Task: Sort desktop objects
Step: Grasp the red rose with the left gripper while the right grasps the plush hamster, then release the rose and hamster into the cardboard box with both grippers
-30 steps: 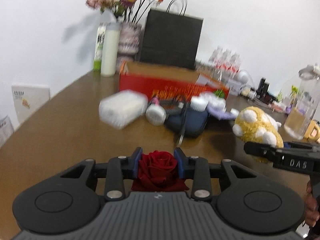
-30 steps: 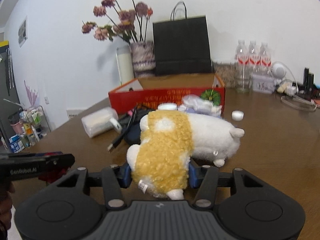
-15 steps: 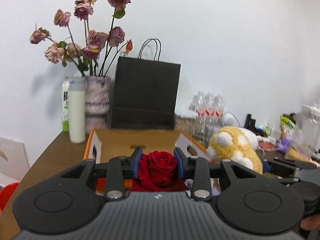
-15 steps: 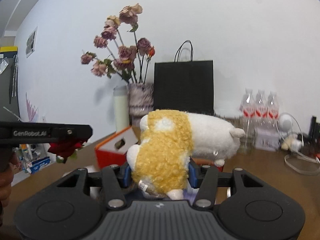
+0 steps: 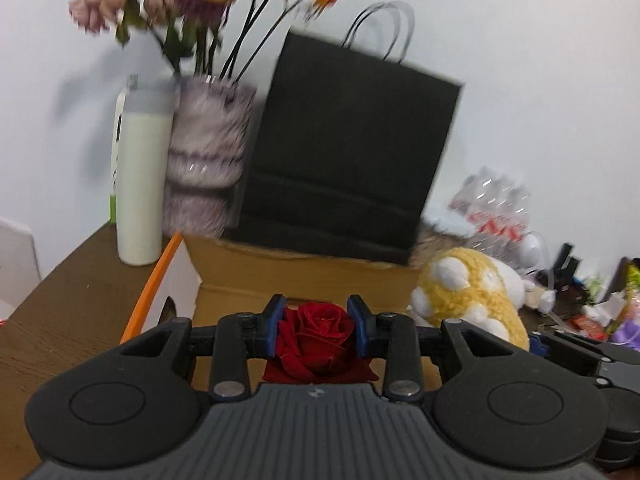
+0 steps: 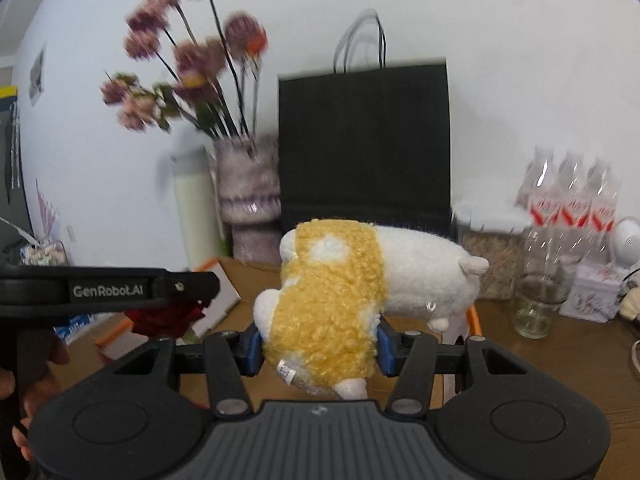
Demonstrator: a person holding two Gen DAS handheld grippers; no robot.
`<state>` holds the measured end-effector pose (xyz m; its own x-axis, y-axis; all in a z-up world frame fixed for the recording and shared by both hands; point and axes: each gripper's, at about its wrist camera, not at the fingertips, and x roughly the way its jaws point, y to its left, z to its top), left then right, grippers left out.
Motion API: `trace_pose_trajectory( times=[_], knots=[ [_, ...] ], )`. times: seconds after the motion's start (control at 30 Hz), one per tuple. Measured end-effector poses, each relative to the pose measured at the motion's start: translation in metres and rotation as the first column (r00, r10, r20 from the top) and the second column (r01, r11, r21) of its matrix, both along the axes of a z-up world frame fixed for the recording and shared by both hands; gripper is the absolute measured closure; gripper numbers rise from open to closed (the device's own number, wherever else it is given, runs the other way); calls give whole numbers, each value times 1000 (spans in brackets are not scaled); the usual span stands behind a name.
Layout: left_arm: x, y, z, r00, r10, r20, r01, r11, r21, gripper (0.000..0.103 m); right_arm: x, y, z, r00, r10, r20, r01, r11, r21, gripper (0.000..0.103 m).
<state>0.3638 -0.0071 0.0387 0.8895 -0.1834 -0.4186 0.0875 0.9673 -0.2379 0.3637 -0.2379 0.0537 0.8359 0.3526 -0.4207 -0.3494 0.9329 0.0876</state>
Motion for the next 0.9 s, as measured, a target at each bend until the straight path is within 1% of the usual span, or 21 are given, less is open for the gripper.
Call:
trace_pose_trajectory(
  times=[0.17,0.27,0.33,0.37,0.4,0.43,0.47,0.5,0.53,0.57,0.6,0.63,0.7,0.9],
  knots=[
    [26,-1,-21,997,6,-81,-1,999,54,69,32,2,-27,992,13,-122,-18,999,-39,52],
    [33,-5,-31,993,9,-119,1,996,84,68,37,5,-38,987,16,-162,-28,997,-70,52],
    [33,-7,-35,991,9,-135,5,995,100,68,38,6,-43,983,19,-181,-32,997,-73,51],
    [33,-7,-36,990,5,-142,9,995,103,65,37,6,-43,982,20,-190,-35,997,-74,50],
    [33,-8,-37,989,9,-150,8,994,108,59,36,6,-44,980,19,-196,-35,997,-75,48],
    [33,-9,-37,988,17,-153,1,994,113,56,34,6,-44,980,13,-197,-28,997,-75,47],
    [33,-9,-37,988,19,-151,-1,993,118,50,32,6,-44,982,2,-190,-18,996,-84,44],
    [31,-9,-36,989,27,-146,-8,992,125,40,30,6,-43,983,-8,-184,-9,996,-91,34],
    [31,-9,-35,989,37,-142,-18,991,131,32,29,6,-41,984,-14,-179,-3,996,-92,26],
    [30,-9,-34,990,48,-136,-29,990,138,15,27,6,-40,986,-5,-169,-9,996,-87,16],
    [29,-10,-33,990,62,-126,-43,989,144,3,25,7,-38,986,-5,-165,-9,996,-87,12],
    [27,-10,-31,991,76,-111,-59,987,149,0,24,8,-37,987,-9,-161,-5,996,-90,9],
    [25,-11,-28,992,89,-87,-75,985,153,0,22,9,-35,988,-10,-151,-4,995,-97,5],
    [24,-14,-26,992,88,-88,-73,985,158,0,18,10,-28,992,-13,-129,0,995,-96,4]
  ],
)
